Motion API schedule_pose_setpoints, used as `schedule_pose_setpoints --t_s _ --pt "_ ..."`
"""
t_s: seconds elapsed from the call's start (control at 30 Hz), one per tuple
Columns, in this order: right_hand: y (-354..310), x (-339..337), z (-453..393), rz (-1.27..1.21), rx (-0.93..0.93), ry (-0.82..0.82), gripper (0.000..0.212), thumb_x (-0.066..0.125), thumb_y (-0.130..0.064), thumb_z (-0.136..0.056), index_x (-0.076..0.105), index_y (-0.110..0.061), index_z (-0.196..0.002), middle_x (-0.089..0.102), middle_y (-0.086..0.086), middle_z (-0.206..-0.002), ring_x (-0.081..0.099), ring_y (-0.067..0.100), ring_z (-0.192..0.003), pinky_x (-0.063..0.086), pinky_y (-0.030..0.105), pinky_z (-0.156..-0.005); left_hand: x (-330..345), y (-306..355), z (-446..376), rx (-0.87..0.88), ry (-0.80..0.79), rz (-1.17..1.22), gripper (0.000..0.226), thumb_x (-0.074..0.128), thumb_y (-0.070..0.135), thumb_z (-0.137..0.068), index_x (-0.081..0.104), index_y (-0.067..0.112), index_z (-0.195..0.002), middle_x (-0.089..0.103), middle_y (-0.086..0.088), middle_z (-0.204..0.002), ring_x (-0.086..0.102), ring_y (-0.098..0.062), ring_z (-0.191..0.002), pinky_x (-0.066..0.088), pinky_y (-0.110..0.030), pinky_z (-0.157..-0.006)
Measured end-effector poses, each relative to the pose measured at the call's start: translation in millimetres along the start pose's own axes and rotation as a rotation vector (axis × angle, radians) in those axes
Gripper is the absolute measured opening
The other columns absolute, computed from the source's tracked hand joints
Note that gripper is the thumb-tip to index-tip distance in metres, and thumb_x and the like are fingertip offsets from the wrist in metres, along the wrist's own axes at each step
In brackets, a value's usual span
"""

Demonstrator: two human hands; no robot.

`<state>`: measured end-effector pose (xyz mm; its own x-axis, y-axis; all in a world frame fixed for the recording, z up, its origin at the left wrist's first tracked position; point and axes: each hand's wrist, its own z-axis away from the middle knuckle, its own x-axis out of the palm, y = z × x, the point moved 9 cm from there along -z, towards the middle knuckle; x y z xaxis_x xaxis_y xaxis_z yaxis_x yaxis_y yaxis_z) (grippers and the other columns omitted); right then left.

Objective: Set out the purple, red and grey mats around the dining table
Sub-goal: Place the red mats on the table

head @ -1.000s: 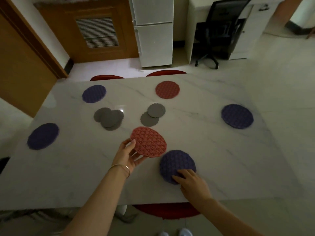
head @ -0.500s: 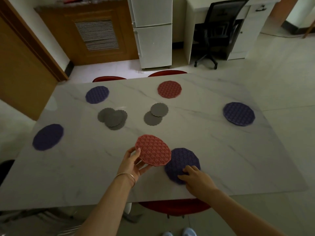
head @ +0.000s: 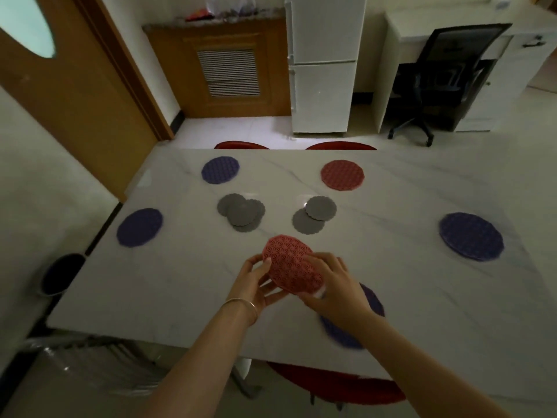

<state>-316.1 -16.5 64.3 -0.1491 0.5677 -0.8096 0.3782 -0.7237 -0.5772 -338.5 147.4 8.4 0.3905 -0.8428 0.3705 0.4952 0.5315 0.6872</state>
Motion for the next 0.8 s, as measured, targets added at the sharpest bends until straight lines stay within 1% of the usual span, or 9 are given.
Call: schedule_pose_setpoints --t_s 0.1,0.2,0.23,0.3,0.4,0.5,0.6,0.7,0.8 --pt "-25.8 17.1 -15.5 0.034 -0.101 -0.057 0.073 0.067 -0.053 -0.072 0.035 -0.035 -0.135 0.036 -0.004 -0.139 0.034 0.017 -0.125 0.05 0.034 -0.091 -19.8 22.2 4.2 0.022 0.023 0.013 0.019 0.062 0.02 -0.089 0.057 0.022 -0.107 0.066 -0.017 -0.109 0.066 -0.037 -0.095 0.058 -0.045 -0.063" --pt "-47.3 36.0 -29.5 0.059 -0.149 -0.083 0.07 0.069 -0.044 -0.073 0.036 -0.037 -0.134 0.036 -0.005 -0.14 0.035 0.019 -0.124 0.05 0.036 -0.091 -46.4 47.5 5.4 0.043 0.05 0.015 0.018 0.064 0.019 -0.088 0.058 0.021 -0.105 0.066 -0.017 -0.107 0.067 -0.035 -0.089 0.058 -0.044 -0.061" --pt "-53.9 40.9 -35.1 0.051 -0.155 -0.076 0.066 0.069 -0.038 -0.074 0.04 -0.036 -0.133 0.038 -0.005 -0.139 0.036 0.02 -0.123 0.051 0.036 -0.09 -57.2 55.6 5.0 0.047 0.06 0.012 0.016 0.064 0.019 -0.088 0.058 0.021 -0.103 0.065 -0.016 -0.106 0.067 -0.034 -0.087 0.058 -0.044 -0.06" --pt "-68.9 46.9 -46.5 -0.008 -0.175 -0.019 0.055 0.07 -0.024 -0.076 0.051 -0.033 -0.126 0.046 -0.002 -0.133 0.042 0.019 -0.119 0.051 0.035 -0.089 -82.0 71.2 2.9 0.047 0.081 -0.005 0.014 0.063 0.015 -0.088 0.056 0.019 -0.101 0.064 -0.016 -0.103 0.067 -0.034 -0.083 0.057 -0.042 -0.058" --pt "-100.5 61.5 -63.8 -0.07 -0.223 0.028 0.039 0.071 -0.011 -0.078 0.066 -0.027 -0.114 0.056 0.001 -0.123 0.05 0.019 -0.114 0.048 0.033 -0.093 -123.9 90.0 -4.3 0.024 0.107 -0.059 0.016 0.063 0.009 -0.087 0.055 0.014 -0.1 0.065 -0.016 -0.096 0.067 -0.032 -0.078 0.058 -0.042 -0.056" --pt "-131.8 89.5 -79.5 -0.065 -0.253 0.053 0.038 0.074 0.004 -0.07 0.073 -0.017 -0.103 0.065 0.009 -0.109 0.059 0.03 -0.101 0.053 0.04 -0.085 -170.8 100.1 -19.0 -0.02 0.152 -0.259 0.021 0.068 0.01 -0.084 0.054 0.012 -0.099 0.066 -0.013 -0.087 0.066 -0.027 -0.069 0.058 -0.04 -0.053" --pt "-155.0 133.0 -89.3 -0.036 -0.232 0.053 0.044 0.079 0.013 -0.058 0.076 -0.012 -0.095 0.069 0.016 -0.101 0.063 0.037 -0.091 0.055 0.043 -0.079 -220.6 108.1 -40.5 -0.053 0.174 -0.504 0.025 0.072 0.016 -0.08 0.054 0.014 -0.097 0.064 -0.008 -0.081 0.058 -0.021 -0.062 0.051 -0.029 -0.05" --pt "-171.0 182.3 -87.0 0.004 -0.187 -0.004 0.047 0.081 0.014 -0.052 0.076 -0.012 -0.092 0.069 0.018 -0.099 0.064 0.038 -0.09 0.058 0.045 -0.074 -262.2 117.1 -58.8 -0.014 0.168 -0.781 0.033 0.077 0.023 -0.073 0.055 0.017 -0.096 0.064 -0.006 -0.087 0.056 -0.019 -0.069 0.044 -0.026 -0.05" --pt "-177.4 218.3 -80.2 0.009 -0.129 -0.037 0.052 0.083 0.011 -0.05 0.076 -0.015 -0.094 0.068 0.016 -0.101 0.065 0.036 -0.091 0.058 0.041 -0.075 -282.3 120.3 -69.3 0.025 0.103 -1.067 0.043 0.081 0.034 -0.064 0.055 0.022 -0.096 0.068 -0.004 -0.093 0.063 -0.019 -0.082 0.045 -0.028 -0.06"
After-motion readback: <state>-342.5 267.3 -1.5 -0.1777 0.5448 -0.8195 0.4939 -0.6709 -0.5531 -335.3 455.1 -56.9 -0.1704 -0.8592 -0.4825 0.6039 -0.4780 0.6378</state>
